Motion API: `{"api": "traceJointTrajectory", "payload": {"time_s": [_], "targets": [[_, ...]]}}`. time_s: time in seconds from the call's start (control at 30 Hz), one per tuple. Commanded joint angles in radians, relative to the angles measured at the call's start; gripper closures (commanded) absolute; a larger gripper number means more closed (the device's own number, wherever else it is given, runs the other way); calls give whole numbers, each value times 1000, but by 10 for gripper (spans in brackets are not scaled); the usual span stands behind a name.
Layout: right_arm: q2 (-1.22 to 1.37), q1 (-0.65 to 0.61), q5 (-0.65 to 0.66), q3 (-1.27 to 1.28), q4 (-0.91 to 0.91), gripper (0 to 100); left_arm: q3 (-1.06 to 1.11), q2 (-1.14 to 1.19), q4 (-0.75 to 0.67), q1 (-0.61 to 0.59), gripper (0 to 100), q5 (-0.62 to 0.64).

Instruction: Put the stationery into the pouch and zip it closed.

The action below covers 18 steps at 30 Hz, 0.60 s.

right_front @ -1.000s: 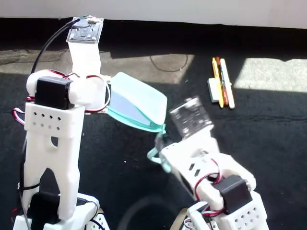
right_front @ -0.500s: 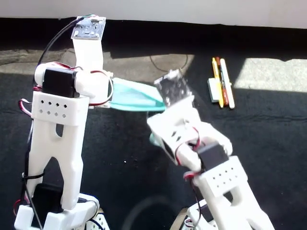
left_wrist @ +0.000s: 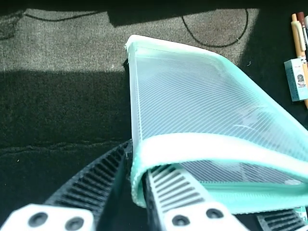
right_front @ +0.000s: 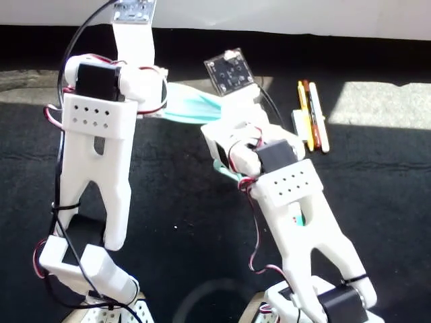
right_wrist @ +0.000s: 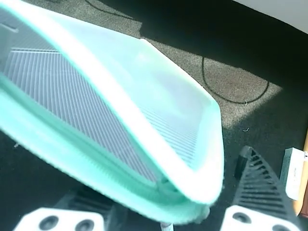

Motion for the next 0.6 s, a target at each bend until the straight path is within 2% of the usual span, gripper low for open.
{"api": "traceJointTrajectory", "payload": {"time_s": [0.0, 0.2, 0.4, 0.57], "targets": [[-7, 15, -2, -87, 18, 702, -47, -44, 6, 8, 990, -3], [-131, 13, -2, -122, 162, 702, 193, -266, 6, 15, 991, 3], [-205, 13, -2, -90, 185, 702, 516, -518, 5, 108, 991, 2], [-214, 13, -2, 21, 199, 702, 633, -582, 2, 116, 991, -5]]}}
